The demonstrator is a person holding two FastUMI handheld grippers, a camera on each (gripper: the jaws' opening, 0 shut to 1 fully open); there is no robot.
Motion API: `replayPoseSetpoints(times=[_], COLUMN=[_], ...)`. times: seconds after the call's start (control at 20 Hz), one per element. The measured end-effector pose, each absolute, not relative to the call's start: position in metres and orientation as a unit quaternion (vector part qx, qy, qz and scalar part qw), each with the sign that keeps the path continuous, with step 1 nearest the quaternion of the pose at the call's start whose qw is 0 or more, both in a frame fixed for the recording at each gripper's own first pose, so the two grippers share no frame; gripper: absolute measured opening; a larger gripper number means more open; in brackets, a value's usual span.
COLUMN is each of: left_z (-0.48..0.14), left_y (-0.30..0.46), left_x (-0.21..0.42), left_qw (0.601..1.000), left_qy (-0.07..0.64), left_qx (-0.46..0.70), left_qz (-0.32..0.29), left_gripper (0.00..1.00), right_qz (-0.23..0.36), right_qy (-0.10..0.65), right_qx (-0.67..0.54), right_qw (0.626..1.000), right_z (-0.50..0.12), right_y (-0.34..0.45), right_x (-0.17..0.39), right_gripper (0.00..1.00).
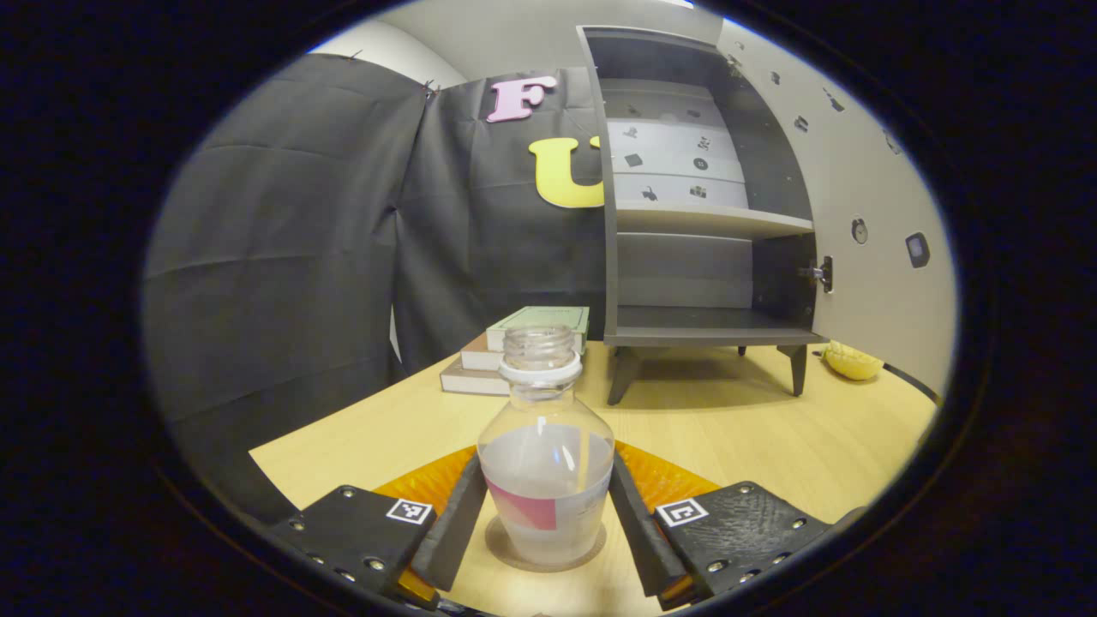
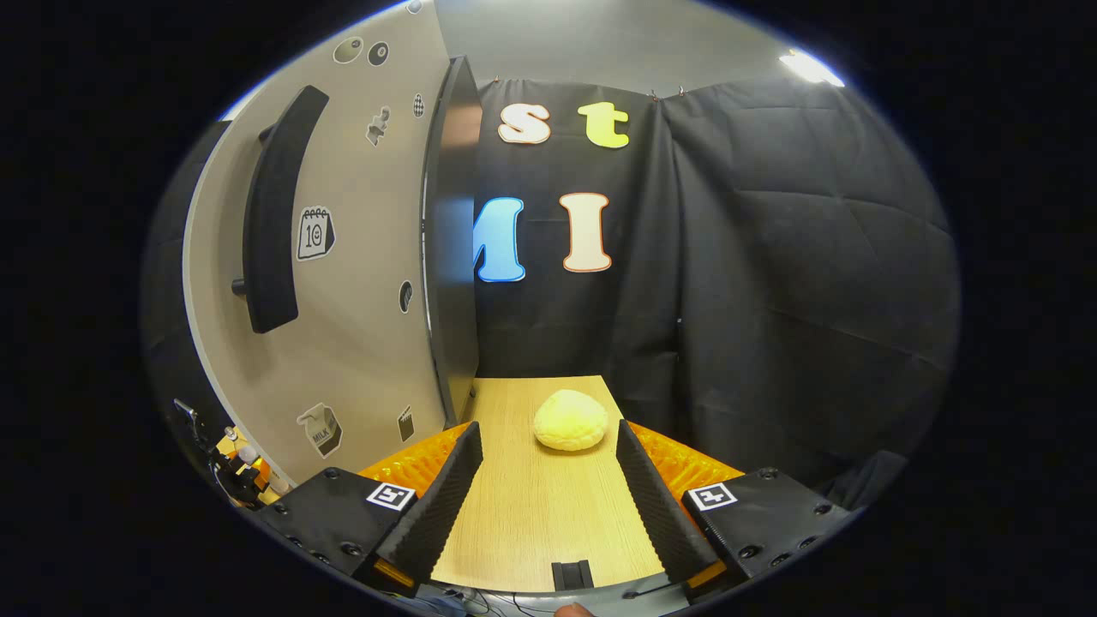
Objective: Open the cabinet door with the right hand, grasp the bottle in the cabinet with the left hand and place it on the coaster, then close the cabinet door with the right hand.
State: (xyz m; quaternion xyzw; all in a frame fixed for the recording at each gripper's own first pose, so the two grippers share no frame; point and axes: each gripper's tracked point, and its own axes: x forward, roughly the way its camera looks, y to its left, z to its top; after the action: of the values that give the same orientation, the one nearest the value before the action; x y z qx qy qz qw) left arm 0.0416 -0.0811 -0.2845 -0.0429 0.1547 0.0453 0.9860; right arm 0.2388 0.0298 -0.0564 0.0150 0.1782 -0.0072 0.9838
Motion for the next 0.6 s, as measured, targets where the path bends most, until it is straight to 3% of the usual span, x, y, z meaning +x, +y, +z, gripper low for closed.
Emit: replayPoseSetpoints(times=[0.15, 0.25, 0.6], left_z=[-0.27, -0.255, -0.155], left_y=[-0.079, -0.075, -0.057], left_x=[0.046, 0.05, 0.068], left_qw=[0.987, 0.987, 0.992], left_qy=[0.151, 0.151, 0.1], left_qx=[-0.031, -0.025, -0.039], left_qz=[0.047, 0.049, 0.07], left_gripper=[0.76, 0.8, 0.8], right_qz=[-0.005, -0.001, 0.022], right_qy=[0.175, 0.169, 0.142], right_qx=[0.026, 0.033, 0.06], right_qw=[0.984, 0.985, 0.988], right_z=[-0.055, -0.051, -0.033], right_y=[0.028, 0.028, 0.03], right_x=[0.241, 0.243, 0.25], right_gripper=[1.0, 1.0, 0.99])
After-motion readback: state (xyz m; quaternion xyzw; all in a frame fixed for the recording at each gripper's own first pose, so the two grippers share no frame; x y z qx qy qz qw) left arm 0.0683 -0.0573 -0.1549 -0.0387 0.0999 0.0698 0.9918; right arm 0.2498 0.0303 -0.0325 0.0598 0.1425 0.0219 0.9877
